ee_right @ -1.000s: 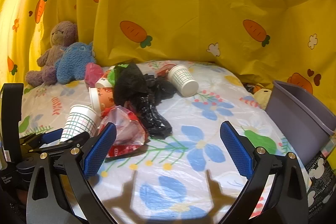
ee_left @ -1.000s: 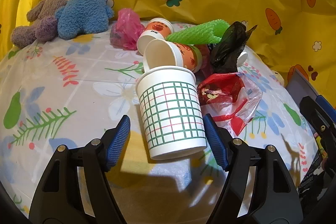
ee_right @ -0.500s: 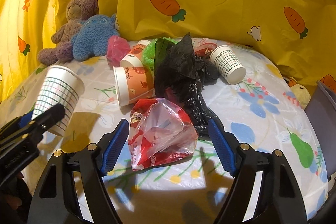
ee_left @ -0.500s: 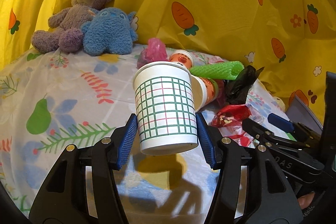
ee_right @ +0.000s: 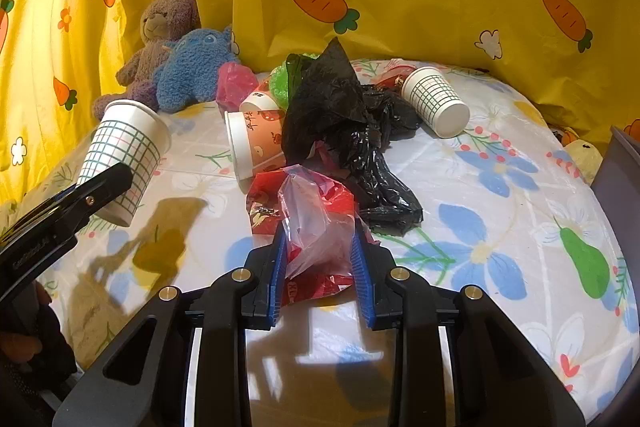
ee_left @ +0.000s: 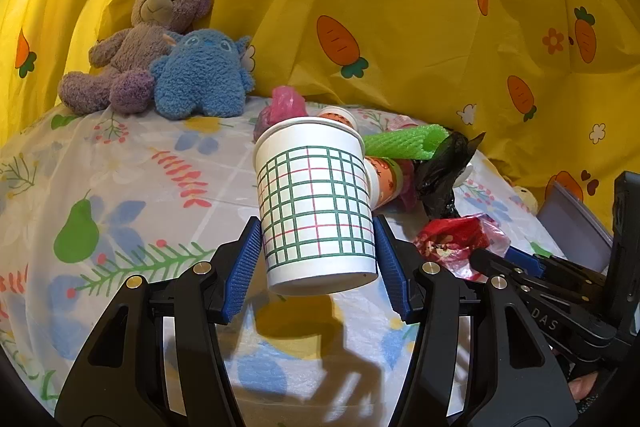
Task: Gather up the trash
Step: 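Carry the cup and bag to the grey bin and release both inside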
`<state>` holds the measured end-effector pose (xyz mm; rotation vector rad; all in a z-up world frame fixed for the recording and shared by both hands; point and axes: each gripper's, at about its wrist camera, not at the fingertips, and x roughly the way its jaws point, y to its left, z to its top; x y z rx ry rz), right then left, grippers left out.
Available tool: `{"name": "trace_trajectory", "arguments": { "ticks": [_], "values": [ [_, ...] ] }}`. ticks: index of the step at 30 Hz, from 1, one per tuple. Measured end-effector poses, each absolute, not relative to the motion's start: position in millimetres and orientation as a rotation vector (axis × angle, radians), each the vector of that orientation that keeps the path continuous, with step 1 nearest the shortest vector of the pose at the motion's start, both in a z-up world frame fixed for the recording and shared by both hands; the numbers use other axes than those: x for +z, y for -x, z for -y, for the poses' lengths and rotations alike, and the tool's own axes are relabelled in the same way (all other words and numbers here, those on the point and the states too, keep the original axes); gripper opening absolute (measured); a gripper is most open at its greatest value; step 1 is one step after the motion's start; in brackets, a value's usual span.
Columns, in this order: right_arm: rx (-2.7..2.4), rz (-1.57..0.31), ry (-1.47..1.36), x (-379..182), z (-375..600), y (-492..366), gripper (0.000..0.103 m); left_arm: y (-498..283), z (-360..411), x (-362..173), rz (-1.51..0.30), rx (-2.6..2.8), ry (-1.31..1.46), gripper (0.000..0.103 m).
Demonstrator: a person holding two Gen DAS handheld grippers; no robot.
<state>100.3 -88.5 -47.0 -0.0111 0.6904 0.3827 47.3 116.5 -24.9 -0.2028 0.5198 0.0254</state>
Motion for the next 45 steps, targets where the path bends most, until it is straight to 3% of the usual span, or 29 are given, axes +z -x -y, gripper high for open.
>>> {"name": "trace_trajectory", "arguments": {
  "ticks": [13,25,34,45],
  "values": [
    [0.306,-0.503,-0.034,-6,149,-49,0.03,-43,-53,-7,-0.488,-0.128,0.128,0.055],
    [-0.153,-0.318,-0.009,46,277,-43,0.029,-80,97,42,-0.488,-0.542,0.043,0.055],
    [-0.346,-0.345,-0.069,41,363,-67,0.029,-121,206,56,-0.495,-0.741,-0.004,0.055],
    [-0.396,-0.395,-0.095,33,397,-81,0.029,-154,264,41,-0.561,-0.838,-0.017,0.055]
  ]
}}
